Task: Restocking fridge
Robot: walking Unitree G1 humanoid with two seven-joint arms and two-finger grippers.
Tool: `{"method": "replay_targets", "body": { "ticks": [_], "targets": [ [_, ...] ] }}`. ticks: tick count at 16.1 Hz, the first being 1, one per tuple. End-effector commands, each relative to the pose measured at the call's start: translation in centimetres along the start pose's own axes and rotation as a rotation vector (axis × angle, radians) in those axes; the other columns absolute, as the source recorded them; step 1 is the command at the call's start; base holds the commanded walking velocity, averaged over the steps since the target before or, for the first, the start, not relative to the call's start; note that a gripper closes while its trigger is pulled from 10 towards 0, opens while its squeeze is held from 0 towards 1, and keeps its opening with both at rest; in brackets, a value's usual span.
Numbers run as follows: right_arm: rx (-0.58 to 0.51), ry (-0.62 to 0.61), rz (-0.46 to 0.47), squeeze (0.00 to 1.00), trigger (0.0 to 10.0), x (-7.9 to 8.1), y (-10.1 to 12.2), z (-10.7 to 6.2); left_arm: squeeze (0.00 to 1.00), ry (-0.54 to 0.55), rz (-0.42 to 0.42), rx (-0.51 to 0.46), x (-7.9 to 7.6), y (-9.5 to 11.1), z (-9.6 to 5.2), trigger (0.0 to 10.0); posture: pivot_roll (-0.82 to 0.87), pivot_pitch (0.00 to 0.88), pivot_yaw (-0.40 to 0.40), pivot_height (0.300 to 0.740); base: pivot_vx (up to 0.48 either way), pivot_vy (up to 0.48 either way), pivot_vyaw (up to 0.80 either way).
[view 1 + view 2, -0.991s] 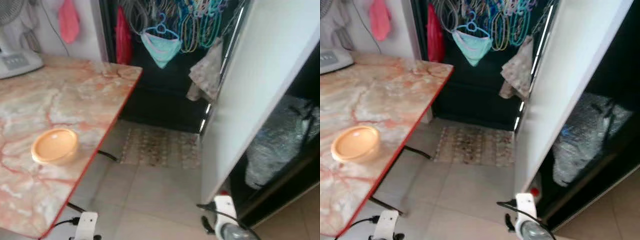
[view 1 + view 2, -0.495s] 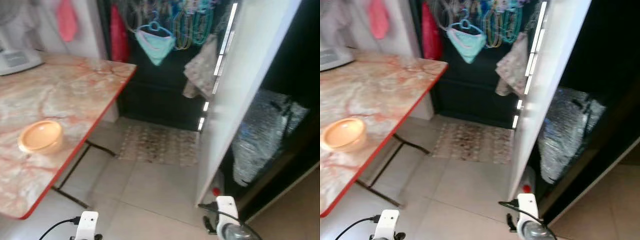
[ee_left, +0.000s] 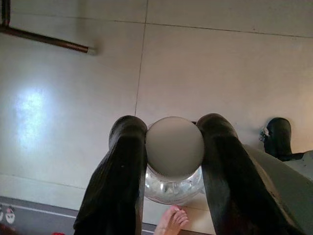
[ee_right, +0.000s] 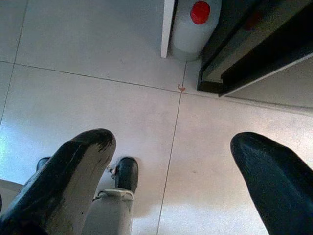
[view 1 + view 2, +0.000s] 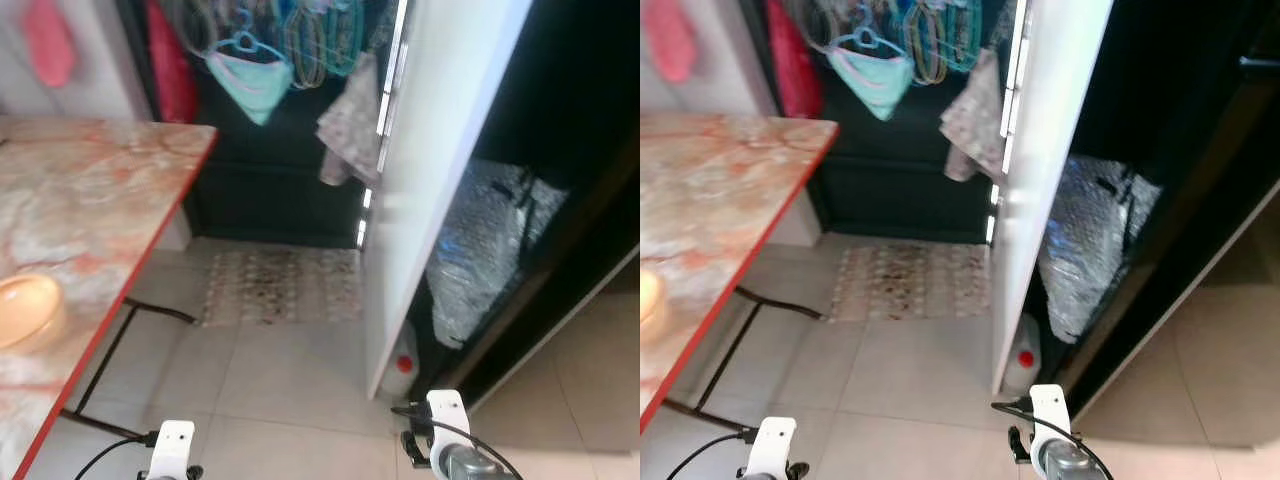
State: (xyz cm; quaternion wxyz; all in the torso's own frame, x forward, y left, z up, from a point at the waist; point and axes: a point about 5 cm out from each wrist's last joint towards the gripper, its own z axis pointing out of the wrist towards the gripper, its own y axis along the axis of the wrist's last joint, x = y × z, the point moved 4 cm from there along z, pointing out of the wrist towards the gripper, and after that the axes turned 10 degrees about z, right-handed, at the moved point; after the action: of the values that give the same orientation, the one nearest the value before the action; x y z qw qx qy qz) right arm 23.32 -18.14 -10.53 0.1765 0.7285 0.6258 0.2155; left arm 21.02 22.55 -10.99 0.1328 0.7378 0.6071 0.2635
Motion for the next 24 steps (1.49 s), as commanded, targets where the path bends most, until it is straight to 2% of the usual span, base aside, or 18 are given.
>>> {"method": "replay_targets", "body": {
  "ticks": [1, 5, 7, 24],
  "targets": [
    [0.008, -0.002, -0.006, 0.0, 10.0, 0.04, -0.1, 0.01, 0.0, 0.001, -0.008, 0.017, 0.12, -0.5, -0.05, 10.0, 0.09, 0.0, -0.019, 0.74, 0.0, 0.0, -0.79],
    [0.015, 0.002, -0.019, 0.0, 10.0, 0.04, -0.1, 0.01, 0.0, 0.002, -0.018, 0.017, 0.09, -0.48, -0.05, 10.0, 0.09, 0.0, -0.02, 0.74, 0.0, 0.0, -0.79],
    [0.017, 0.002, -0.025, 0.0, 10.0, 0.04, -0.12, 0.01, 0.0, 0.0, -0.008, 0.023, 0.09, -0.55, -0.05, 10.0, 0.09, 0.0, -0.018, 0.74, 0.0, 0.401, -0.79],
    [0.023, -0.012, -0.017, 0.0, 10.0, 0.04, -0.48, 0.01, 0.0, -0.017, 0.007, 0.012, 0.06, -0.64, -0.1, 10.0, 0.08, 0.0, -0.002, 0.74, 0.0, 0.0, -0.79]
  ]
}}
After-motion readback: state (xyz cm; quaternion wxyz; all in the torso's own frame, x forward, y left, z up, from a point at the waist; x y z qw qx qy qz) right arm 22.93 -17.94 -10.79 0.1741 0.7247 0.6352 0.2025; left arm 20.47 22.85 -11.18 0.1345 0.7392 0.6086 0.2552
